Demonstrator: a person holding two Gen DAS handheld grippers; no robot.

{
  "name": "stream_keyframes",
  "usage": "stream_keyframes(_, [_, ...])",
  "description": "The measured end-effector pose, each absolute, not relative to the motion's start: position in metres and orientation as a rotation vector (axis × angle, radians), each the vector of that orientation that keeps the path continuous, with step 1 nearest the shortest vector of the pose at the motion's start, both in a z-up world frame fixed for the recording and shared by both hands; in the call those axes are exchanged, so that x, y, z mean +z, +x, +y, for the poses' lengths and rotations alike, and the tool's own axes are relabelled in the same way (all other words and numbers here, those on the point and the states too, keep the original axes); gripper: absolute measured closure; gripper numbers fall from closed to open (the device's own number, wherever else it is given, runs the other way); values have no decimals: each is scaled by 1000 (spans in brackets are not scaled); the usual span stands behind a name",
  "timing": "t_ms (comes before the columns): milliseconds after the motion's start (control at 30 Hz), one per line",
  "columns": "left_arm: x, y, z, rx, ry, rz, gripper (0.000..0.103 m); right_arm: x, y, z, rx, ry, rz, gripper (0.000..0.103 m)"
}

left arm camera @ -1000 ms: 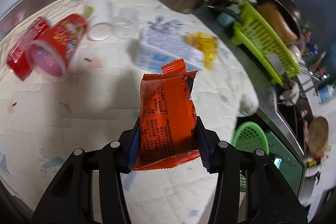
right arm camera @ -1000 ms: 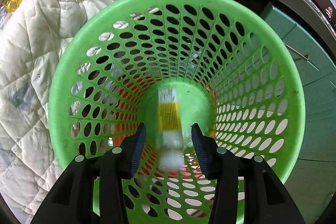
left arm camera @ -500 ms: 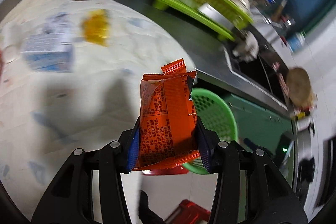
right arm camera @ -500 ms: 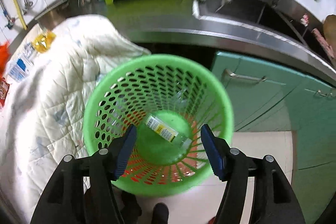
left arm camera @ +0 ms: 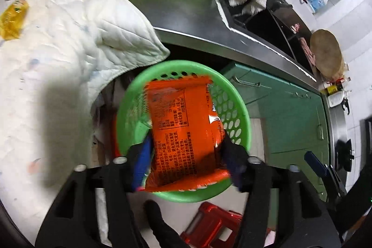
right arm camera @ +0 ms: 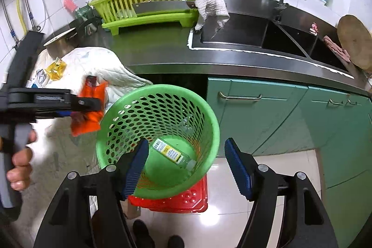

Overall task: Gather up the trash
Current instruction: 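Open the right gripper to drop the bottle while the left gripper drops the orange packet into the basket, then move the right gripper to the yellow wrapper and grasp it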

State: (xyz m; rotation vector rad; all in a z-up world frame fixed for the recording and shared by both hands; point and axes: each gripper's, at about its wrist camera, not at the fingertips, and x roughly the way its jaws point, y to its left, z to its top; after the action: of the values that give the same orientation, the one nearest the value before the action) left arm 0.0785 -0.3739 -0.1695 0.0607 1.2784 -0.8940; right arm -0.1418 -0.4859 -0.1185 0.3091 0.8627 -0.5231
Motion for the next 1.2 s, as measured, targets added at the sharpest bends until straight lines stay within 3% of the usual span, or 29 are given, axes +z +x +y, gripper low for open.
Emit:
stream_keyframes(267, [-175,74,-385,-921,55,1278,26,-118,-145,-489,-531,320,857,38])
stream_keyframes(533, [-154,83,-360,-898,27,1223,26,-110,-129,-482,-497,296,839,37])
stream_keyframes(1200, [-109,161,-152,-525,-100,1052,26,-93,18,-404,-147,198,834,38])
